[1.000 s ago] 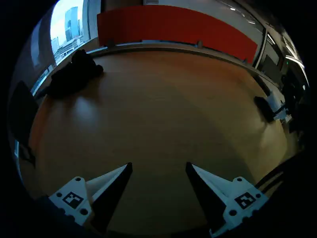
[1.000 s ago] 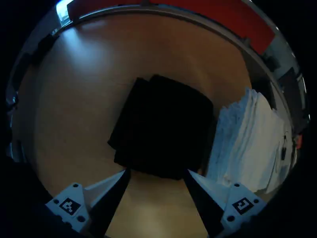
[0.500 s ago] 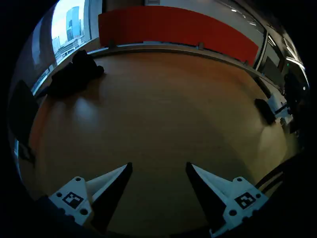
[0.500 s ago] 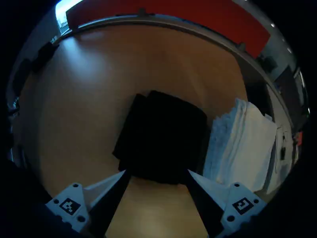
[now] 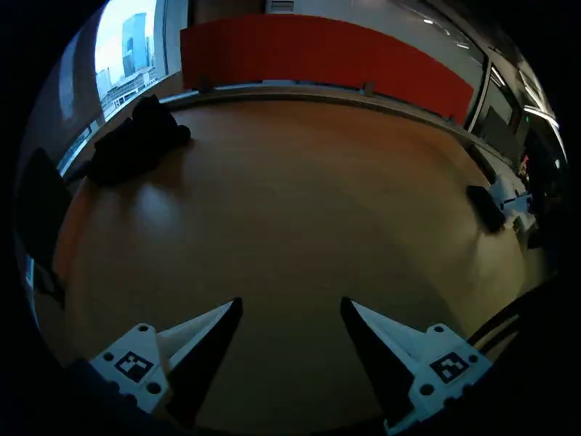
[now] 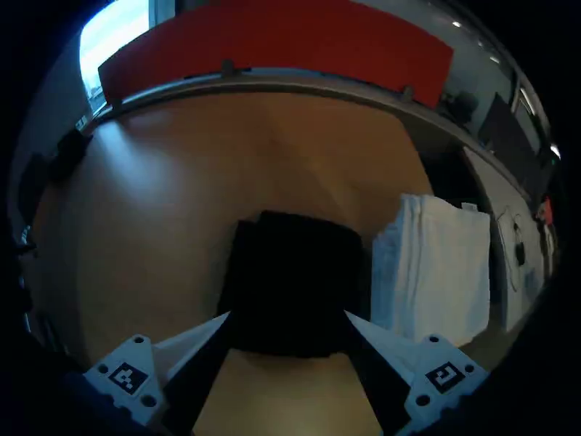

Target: Fold towel

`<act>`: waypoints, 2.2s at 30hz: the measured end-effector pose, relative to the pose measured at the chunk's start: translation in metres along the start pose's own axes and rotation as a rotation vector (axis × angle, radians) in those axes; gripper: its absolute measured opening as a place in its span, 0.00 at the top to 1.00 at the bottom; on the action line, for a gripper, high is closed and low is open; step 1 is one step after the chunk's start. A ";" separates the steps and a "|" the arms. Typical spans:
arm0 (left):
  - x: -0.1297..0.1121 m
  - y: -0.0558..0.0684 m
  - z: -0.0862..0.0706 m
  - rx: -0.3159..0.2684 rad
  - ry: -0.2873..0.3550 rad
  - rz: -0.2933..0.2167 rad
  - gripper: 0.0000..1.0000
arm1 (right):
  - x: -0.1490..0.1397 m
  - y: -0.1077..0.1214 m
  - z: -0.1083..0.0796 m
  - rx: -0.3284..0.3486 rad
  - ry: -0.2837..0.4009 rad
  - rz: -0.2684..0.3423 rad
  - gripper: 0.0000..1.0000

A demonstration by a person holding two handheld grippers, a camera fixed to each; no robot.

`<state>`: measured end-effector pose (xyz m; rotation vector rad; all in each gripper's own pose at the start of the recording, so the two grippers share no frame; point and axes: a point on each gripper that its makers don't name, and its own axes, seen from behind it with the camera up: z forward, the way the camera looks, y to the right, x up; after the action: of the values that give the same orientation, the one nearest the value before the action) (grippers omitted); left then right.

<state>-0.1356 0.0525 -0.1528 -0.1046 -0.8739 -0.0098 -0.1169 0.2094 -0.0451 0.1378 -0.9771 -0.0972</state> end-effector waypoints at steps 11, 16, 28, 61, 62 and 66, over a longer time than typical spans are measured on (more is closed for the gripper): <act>0.007 0.001 0.002 -0.004 0.008 0.002 0.00 | 0.029 -0.003 -0.012 -0.046 0.183 0.098 0.00; 0.007 0.002 0.003 -0.006 0.007 -0.003 0.00 | 0.037 -0.002 -0.014 -0.066 0.222 0.107 0.00; 0.010 0.002 0.006 -0.009 0.019 -0.022 0.00 | 0.087 -0.014 -0.031 -0.123 0.410 0.093 0.00; 0.072 0.004 0.011 -0.014 0.207 -0.059 0.00 | 0.160 -0.052 -0.100 -0.160 0.810 0.146 0.00; 0.078 0.004 0.010 -0.015 0.226 -0.065 0.00 | 0.162 -0.054 -0.101 -0.159 0.812 0.142 0.00; 0.107 -0.002 0.005 -0.012 0.318 -0.084 0.00 | 0.168 -0.067 -0.107 -0.147 0.829 0.128 0.00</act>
<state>-0.0706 0.0551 -0.0680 -0.0749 -0.5597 -0.1082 0.0639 0.1272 0.0232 -0.0259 -0.1485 0.0102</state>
